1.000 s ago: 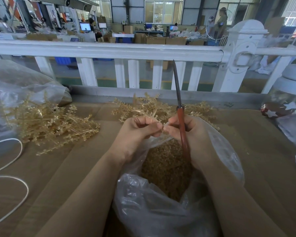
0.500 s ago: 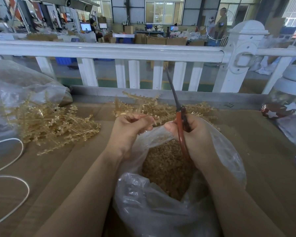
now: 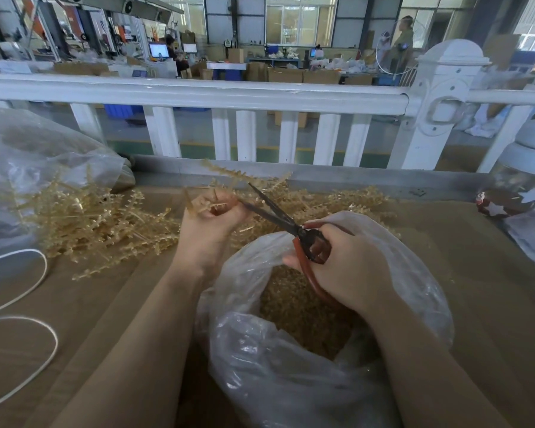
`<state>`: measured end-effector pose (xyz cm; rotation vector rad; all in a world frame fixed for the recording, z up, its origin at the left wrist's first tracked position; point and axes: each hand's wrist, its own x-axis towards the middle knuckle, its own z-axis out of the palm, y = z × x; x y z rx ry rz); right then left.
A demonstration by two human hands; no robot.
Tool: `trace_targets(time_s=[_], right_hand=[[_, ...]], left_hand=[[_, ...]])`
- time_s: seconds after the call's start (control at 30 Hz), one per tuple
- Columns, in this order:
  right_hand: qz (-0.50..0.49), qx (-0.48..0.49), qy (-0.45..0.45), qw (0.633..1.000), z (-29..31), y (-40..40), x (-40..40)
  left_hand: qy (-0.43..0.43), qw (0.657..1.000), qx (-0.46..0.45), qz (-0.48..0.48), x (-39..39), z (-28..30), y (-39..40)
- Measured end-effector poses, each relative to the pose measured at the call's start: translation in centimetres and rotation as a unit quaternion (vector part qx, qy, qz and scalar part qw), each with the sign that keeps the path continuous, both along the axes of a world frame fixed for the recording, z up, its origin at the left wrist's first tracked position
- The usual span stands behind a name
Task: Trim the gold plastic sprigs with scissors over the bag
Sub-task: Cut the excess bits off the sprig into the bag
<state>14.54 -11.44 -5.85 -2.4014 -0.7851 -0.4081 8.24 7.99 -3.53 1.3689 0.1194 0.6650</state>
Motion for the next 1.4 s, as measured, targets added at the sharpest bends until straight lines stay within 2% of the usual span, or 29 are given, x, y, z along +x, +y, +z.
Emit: trace_targets(time_s=[0.2,0.37,0.6,0.7,0.87,1.0,1.13,1.27,1.4], right_hand=[[-0.002,-0.008,0.010,1.000,-0.19,0.00,0.12],[0.001,0.000,0.008,1.000,-0.37,0.08,0.23],[0.010,-0.010,0.029,0.999,-0.06,-0.11,0.25],[0.026,-0.019,0.026,0.999,-0.04,-0.15,0.18],[0.030,-0.003,0.038,0.999,-0.07,0.02,0.10],[0.013,0.041,0.058,0.997,-0.15,-0.02,0.15],[0.006,0.052,0.059,0.997,-0.12,-0.13,0.25],[0.023,0.008,0.050,0.998,-0.06,-0.36,0.28],[0.028,-0.020,0.039,0.999,0.02,-0.29,0.16]], left_hand=[[-0.013,0.999,0.026,-0.015,-0.08,-0.14,0.11],[0.017,0.997,0.067,-0.031,-0.22,-0.16,0.32],[0.014,0.994,0.077,-0.073,-0.41,0.03,0.63],[0.014,0.995,0.087,-0.056,-0.43,0.06,0.35],[0.018,0.996,0.076,-0.044,-0.49,0.03,0.14],[0.038,0.998,-0.015,-0.043,-0.49,-0.19,0.55],[0.062,0.995,-0.040,-0.061,-0.38,-0.25,0.45],[0.032,0.997,-0.019,-0.068,-0.53,-0.04,0.11],[0.037,0.996,0.041,-0.063,-0.51,-0.17,0.29]])
